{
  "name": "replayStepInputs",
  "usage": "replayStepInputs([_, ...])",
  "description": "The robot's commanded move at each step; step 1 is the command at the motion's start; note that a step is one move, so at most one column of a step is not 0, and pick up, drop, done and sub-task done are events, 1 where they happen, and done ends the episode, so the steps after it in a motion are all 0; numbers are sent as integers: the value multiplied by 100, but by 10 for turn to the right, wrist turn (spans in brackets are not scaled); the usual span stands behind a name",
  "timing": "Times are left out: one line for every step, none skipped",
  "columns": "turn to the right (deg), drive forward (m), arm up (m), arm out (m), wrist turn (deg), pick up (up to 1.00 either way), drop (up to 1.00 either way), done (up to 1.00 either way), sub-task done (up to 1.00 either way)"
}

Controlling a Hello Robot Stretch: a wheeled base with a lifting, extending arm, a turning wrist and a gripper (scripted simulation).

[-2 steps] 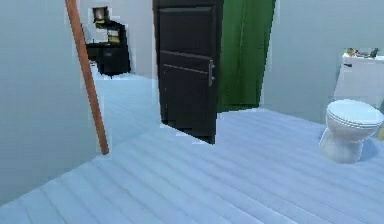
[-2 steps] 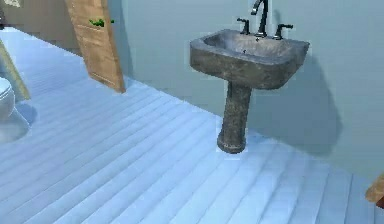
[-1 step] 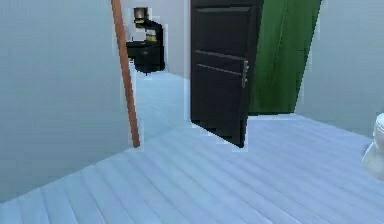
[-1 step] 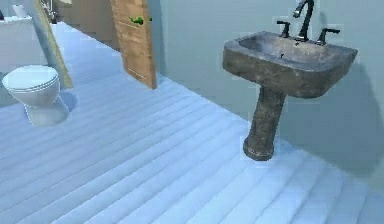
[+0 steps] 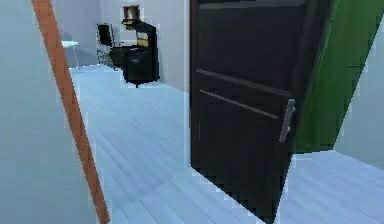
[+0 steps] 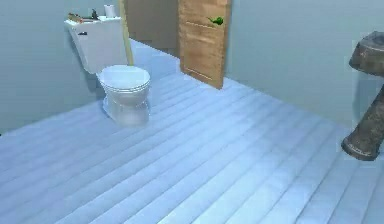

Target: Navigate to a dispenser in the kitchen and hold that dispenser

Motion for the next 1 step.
replayStepInputs([0,85,0,0,0,0,0,0,0])
